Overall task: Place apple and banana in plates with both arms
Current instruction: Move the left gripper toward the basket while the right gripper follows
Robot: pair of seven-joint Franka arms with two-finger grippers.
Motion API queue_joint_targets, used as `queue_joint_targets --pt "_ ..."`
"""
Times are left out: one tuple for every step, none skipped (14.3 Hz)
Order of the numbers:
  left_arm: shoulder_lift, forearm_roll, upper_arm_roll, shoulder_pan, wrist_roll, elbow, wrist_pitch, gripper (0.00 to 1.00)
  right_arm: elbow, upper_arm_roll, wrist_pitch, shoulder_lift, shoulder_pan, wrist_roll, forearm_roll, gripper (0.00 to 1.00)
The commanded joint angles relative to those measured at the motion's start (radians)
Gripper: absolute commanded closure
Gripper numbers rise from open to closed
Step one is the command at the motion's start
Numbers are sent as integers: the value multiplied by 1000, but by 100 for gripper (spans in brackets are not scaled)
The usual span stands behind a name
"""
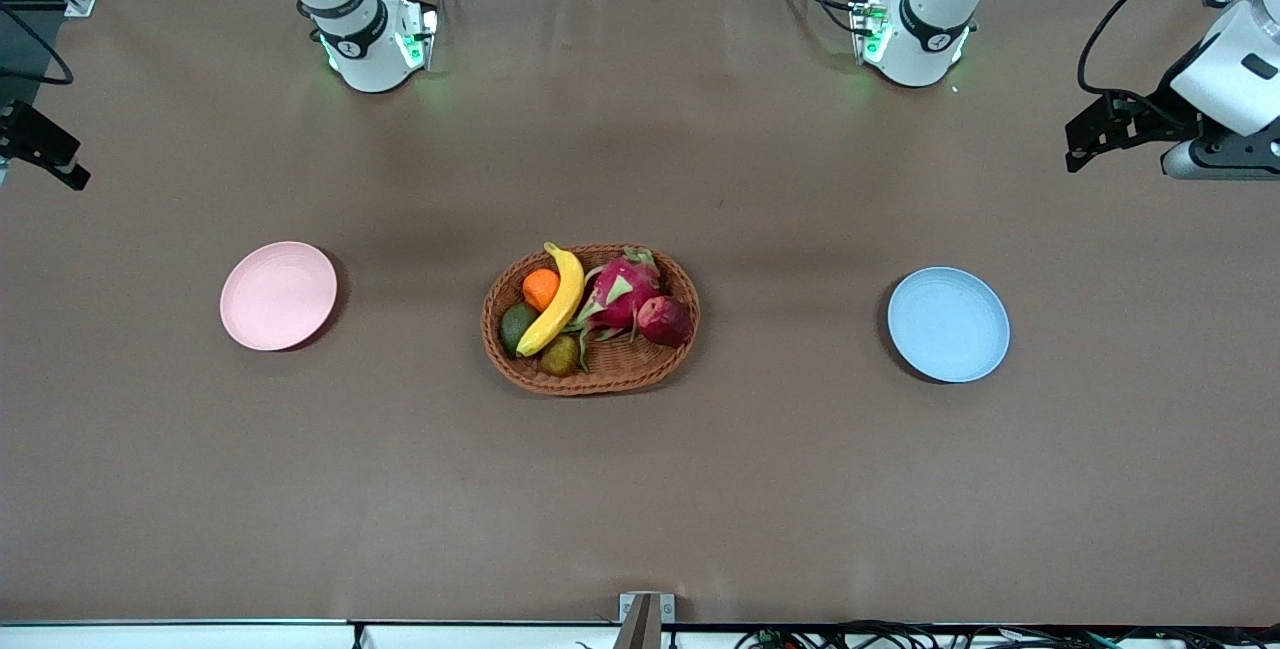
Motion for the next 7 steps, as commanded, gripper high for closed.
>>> queue_joint_targets --pt "1 18 0 -3 15 17 -22 0 8 0 -1 2 10 -4 -24 0" --pt "4 20 0 -3 14 20 -22 0 8 0 1 2 10 -4 -24 0" --pt "9 20 0 -3 11 23 -22 0 10 0 1 2 10 -4 -24 0" --pt "15 20 0 -4 11 34 -22 0 10 0 1 2 9 -4 -24 0" --pt "29 20 0 -6 9 49 -22 0 10 0 1 2 9 -4 -23 0" --pt "36 20 0 -8 2 57 -22 0 10 0 1 2 10 -4 -23 0" --pt "41 20 0 -6 0 55 -22 0 10 0 -1 4 10 -4 -23 0"
